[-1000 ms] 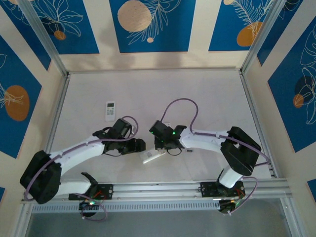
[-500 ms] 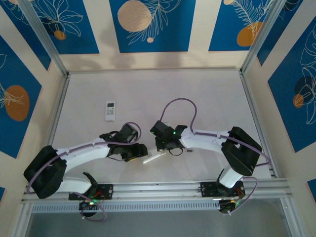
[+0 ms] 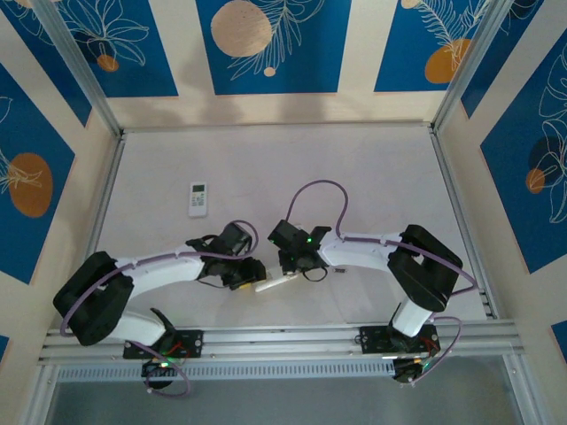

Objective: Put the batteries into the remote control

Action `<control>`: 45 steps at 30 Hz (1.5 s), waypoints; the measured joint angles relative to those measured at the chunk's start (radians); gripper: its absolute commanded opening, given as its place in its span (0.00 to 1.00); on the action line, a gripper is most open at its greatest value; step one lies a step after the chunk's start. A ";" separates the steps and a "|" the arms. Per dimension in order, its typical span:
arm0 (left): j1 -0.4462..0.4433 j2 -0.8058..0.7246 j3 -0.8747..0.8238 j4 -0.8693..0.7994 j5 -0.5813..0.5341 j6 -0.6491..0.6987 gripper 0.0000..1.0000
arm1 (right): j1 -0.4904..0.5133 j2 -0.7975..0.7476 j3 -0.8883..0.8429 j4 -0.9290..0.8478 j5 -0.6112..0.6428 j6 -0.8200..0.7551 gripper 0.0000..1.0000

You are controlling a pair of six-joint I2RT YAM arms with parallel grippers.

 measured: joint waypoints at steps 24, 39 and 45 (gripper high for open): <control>-0.002 0.021 -0.006 0.017 0.006 0.026 0.44 | -0.055 -0.061 0.019 -0.032 -0.035 0.007 0.24; -0.002 0.025 -0.004 0.016 0.006 0.026 0.45 | -0.061 -0.013 0.021 -0.006 -0.082 0.007 0.17; -0.002 0.025 -0.004 0.015 0.006 0.026 0.45 | -0.044 -0.007 0.021 -0.008 -0.079 0.001 0.15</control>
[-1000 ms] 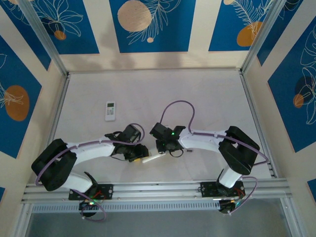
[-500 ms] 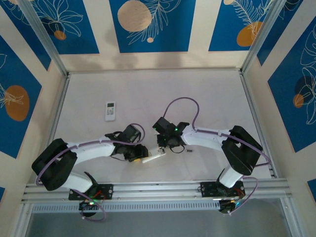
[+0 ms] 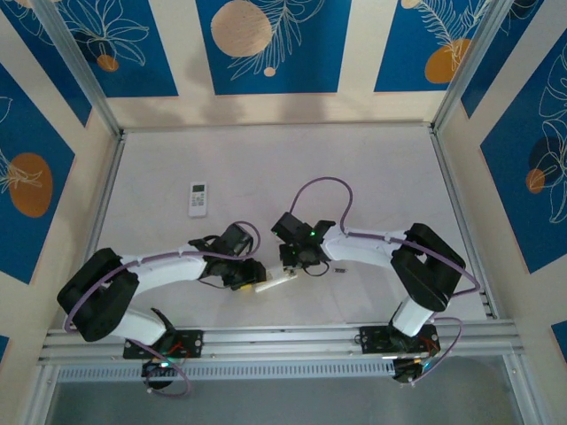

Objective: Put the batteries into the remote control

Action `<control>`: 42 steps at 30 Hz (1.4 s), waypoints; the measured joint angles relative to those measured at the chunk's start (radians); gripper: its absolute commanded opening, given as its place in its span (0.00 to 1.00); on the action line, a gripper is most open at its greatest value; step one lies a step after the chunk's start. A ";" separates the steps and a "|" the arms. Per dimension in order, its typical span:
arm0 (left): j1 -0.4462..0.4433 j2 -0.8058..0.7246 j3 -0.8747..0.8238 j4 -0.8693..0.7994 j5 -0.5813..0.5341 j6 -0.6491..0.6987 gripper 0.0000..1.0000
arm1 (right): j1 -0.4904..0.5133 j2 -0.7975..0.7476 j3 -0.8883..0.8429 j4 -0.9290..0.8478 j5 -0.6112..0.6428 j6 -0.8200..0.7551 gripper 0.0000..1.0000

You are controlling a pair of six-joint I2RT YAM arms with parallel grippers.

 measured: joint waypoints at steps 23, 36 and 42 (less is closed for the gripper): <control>0.000 0.007 0.008 -0.010 0.000 0.017 0.45 | 0.039 0.065 0.047 -0.073 0.021 -0.016 0.17; 0.000 0.009 0.013 -0.017 -0.008 0.034 0.44 | 0.037 0.019 0.043 -0.075 0.025 -0.057 0.14; 0.000 0.009 0.013 -0.017 -0.007 0.035 0.44 | 0.037 0.034 0.025 -0.030 0.038 -0.072 0.13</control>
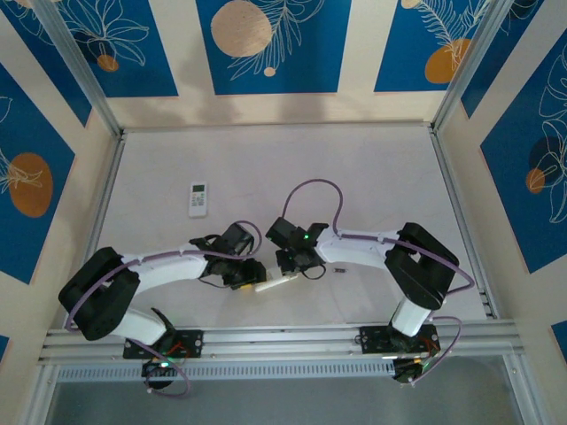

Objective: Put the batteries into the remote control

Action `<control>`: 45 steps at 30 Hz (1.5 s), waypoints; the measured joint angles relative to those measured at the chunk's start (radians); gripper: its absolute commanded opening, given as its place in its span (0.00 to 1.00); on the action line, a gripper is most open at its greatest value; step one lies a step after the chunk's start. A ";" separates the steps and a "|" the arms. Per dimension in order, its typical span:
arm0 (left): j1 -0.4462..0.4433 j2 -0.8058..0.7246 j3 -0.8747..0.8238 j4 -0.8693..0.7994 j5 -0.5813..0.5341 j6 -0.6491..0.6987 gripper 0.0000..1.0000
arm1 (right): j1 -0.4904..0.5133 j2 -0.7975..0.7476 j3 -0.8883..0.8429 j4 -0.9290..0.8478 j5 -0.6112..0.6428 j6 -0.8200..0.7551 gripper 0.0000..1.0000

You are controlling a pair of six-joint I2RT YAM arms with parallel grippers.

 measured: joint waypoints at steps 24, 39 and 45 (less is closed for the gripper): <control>0.000 0.006 0.006 -0.005 0.001 0.000 0.44 | 0.056 -0.011 -0.044 0.071 0.115 -0.078 0.13; 0.000 0.006 0.006 -0.005 0.000 0.000 0.43 | 0.057 -0.037 -0.081 0.098 0.121 -0.048 0.14; 0.000 0.006 0.006 -0.005 0.000 0.000 0.43 | 0.057 -0.047 -0.098 0.116 0.121 -0.030 0.14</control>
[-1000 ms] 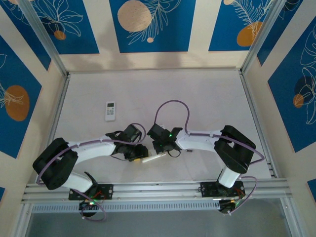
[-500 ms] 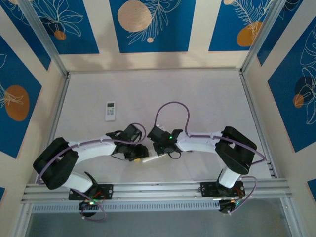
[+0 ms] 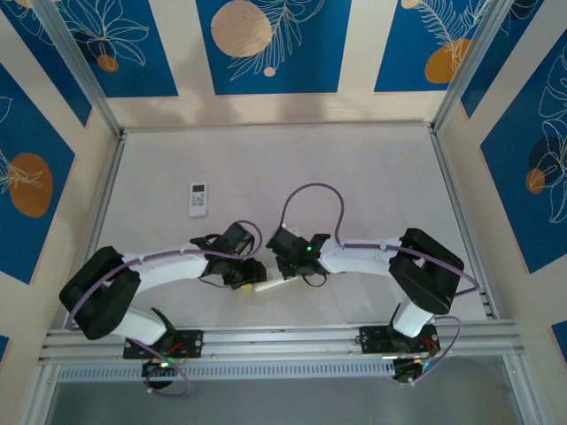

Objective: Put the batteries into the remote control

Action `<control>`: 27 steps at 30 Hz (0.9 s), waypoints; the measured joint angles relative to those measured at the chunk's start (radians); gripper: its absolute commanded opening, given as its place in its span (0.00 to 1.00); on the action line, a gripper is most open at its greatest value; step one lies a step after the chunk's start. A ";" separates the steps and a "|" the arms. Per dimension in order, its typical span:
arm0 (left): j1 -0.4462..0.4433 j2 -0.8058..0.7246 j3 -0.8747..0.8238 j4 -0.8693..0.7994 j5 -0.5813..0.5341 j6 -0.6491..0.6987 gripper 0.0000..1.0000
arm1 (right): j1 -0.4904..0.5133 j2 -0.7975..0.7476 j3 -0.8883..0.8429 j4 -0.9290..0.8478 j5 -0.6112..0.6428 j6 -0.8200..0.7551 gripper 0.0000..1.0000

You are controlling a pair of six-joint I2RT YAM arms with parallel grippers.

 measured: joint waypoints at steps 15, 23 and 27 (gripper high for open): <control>0.000 0.000 0.000 0.000 0.000 0.000 0.43 | 0.005 -0.017 -0.024 -0.003 0.002 0.035 0.20; 0.000 0.000 0.000 0.001 0.000 0.000 0.43 | 0.009 -0.015 -0.020 -0.056 -0.010 0.042 0.29; 0.000 0.000 0.000 0.001 0.000 0.000 0.43 | 0.009 -0.015 -0.011 -0.078 -0.012 0.042 0.30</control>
